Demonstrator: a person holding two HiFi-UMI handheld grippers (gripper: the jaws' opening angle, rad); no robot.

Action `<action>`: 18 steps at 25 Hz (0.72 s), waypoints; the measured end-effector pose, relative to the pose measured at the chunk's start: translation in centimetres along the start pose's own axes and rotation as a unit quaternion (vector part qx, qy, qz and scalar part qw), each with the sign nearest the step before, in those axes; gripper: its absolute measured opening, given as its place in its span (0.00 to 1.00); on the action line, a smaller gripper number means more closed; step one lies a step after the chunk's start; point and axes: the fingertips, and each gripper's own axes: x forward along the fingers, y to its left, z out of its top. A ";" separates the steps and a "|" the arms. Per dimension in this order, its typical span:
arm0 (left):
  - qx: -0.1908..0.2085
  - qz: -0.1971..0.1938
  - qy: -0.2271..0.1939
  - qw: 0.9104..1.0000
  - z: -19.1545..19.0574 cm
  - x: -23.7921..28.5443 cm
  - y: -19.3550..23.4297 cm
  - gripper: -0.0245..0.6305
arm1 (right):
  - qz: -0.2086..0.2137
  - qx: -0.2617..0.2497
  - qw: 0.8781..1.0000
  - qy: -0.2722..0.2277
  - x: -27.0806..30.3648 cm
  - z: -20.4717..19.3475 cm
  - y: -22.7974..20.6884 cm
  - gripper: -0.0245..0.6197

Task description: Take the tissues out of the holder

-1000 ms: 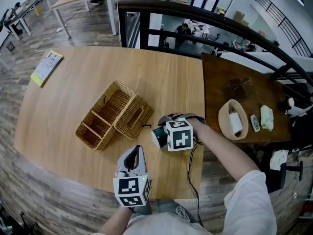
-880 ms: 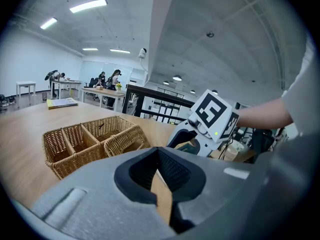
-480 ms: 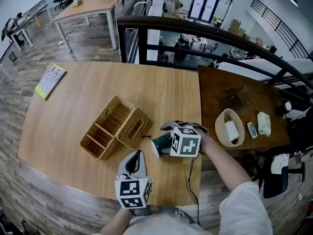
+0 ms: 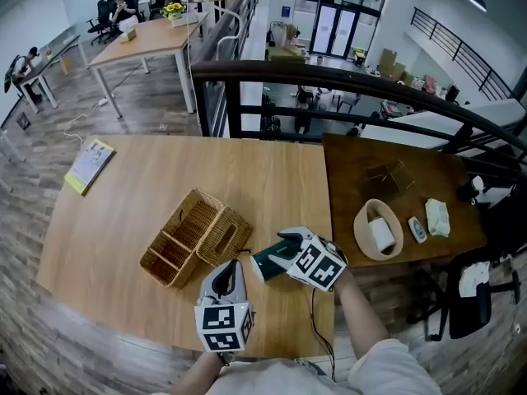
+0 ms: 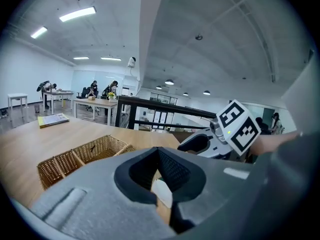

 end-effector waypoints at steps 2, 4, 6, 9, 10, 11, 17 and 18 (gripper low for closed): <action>0.003 -0.004 0.000 1.000 0.1 0.1 -0.3 0.02 | -0.029 0.032 0.998 -0.036 -1.0 0.5 -0.4 0.35; 0.006 -0.009 0.001 1.000 0.1 0.2 -0.6 0.02 | -0.058 0.062 0.994 -0.062 -2.2 0.5 -0.7 0.33; 0.008 -0.013 0.002 1.000 0.1 0.3 -0.9 0.02 | -0.090 0.081 0.989 -0.084 -3.5 0.7 -0.9 0.28; 0.007 -0.019 0.001 1.000 0.1 0.4 -1.3 0.02 | -0.120 0.090 0.983 -0.109 -5.5 0.9 -0.3 0.21; 0.007 -0.021 0.000 1.000 0.0 0.5 -1.5 0.02 | -0.125 0.094 0.981 -0.116 -6.1 0.8 -0.1 0.20; 0.007 -0.023 0.000 1.000 0.0 0.5 -1.6 0.02 | -0.131 0.100 0.979 -0.122 -6.6 0.7 0.2 0.19; 0.003 -0.029 -0.005 1.000 0.3 0.8 -1.8 0.02 | -0.176 0.197 0.945 -0.192 -9.6 0.3 0.8 0.16; 0.002 -0.030 -0.005 1.000 0.4 0.8 -1.9 0.02 | -0.184 0.218 0.937 -0.200 -9.9 0.0 0.8 0.16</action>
